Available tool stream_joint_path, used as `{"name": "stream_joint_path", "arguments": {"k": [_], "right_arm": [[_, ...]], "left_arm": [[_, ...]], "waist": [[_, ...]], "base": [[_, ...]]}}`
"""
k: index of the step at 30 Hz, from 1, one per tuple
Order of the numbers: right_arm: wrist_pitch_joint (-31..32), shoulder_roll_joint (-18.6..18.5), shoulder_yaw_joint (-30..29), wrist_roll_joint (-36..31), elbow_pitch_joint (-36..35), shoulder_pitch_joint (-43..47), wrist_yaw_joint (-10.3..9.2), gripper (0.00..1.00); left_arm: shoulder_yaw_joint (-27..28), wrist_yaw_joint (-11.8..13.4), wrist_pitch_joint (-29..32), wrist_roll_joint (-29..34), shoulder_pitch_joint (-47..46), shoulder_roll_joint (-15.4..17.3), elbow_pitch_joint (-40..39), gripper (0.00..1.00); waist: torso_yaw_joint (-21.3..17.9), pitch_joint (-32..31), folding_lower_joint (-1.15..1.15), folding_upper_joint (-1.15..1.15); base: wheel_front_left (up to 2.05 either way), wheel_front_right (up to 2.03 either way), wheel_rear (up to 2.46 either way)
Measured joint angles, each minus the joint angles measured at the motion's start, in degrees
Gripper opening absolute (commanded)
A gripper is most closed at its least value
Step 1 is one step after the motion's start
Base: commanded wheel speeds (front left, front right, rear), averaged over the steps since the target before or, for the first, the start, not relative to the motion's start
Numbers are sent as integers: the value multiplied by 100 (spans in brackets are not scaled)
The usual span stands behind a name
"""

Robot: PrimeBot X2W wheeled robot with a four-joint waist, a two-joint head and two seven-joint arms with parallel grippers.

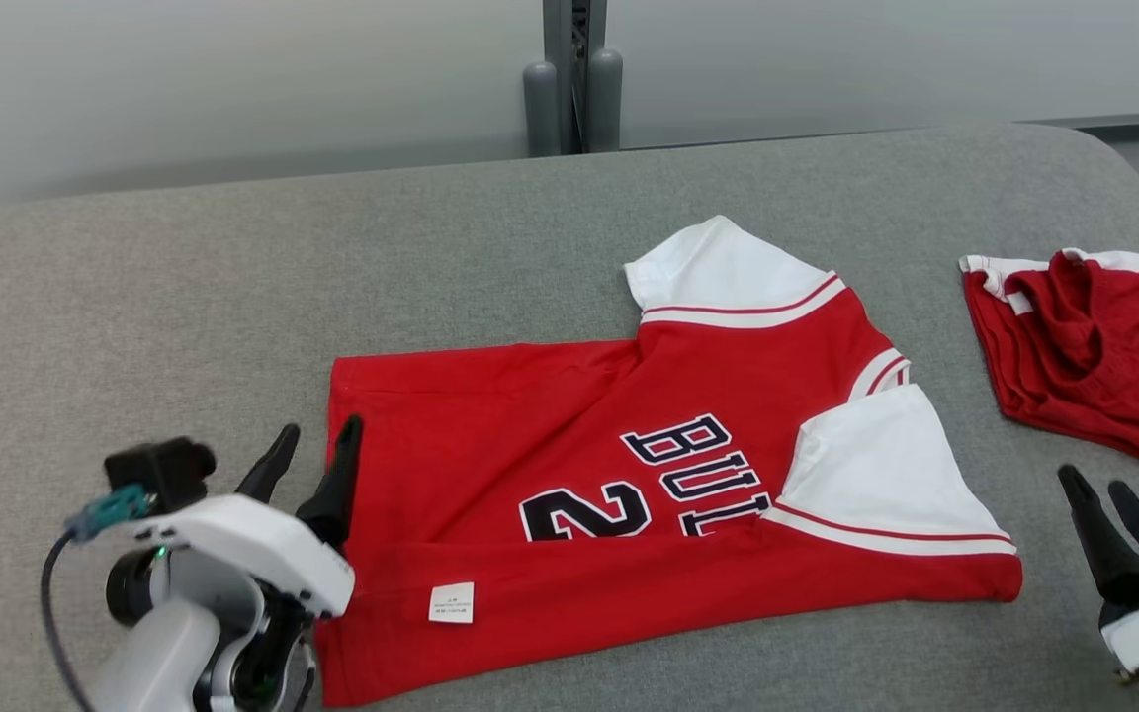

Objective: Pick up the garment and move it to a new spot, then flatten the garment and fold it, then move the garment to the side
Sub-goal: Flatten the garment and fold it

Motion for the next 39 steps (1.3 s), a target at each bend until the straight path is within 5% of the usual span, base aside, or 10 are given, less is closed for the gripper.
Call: {"name": "stream_joint_path", "arguments": {"k": [17, 29, 31, 32, 39], "right_arm": [[792, 302, -49, -720, -862, -648, 0, 100], [964, 437, -167, -939, -1023, -675, 0, 100], [1017, 464, -148, -975, -1058, -749, 0, 100], [1051, 472, -137, -999, -1080, -788, 0, 100], [1254, 463, -94, -1212, -1092, -1307, 0, 100]], "left_arm": [[-335, -25, 749, 369, -1951, -157, 2518, 100], [-520, -218, 805, 461, -2336, -337, 3075, 98], [-546, -170, 804, 501, -2385, -377, 3092, 42], [-563, -152, 804, 503, -2406, -413, 3093, 0], [-489, -143, 482, 494, -2474, -566, 2925, 0]], "waist": [[-458, 688, 0, 0], [-543, 830, 0, 0], [-543, 849, 0, 0], [-542, 861, 0, 0], [-448, 974, 0, 0]], "base": [[0, 0, 0], [0, 0, 0], [0, 0, 0], [0, 0, 0], [0, 0, 0]]}}
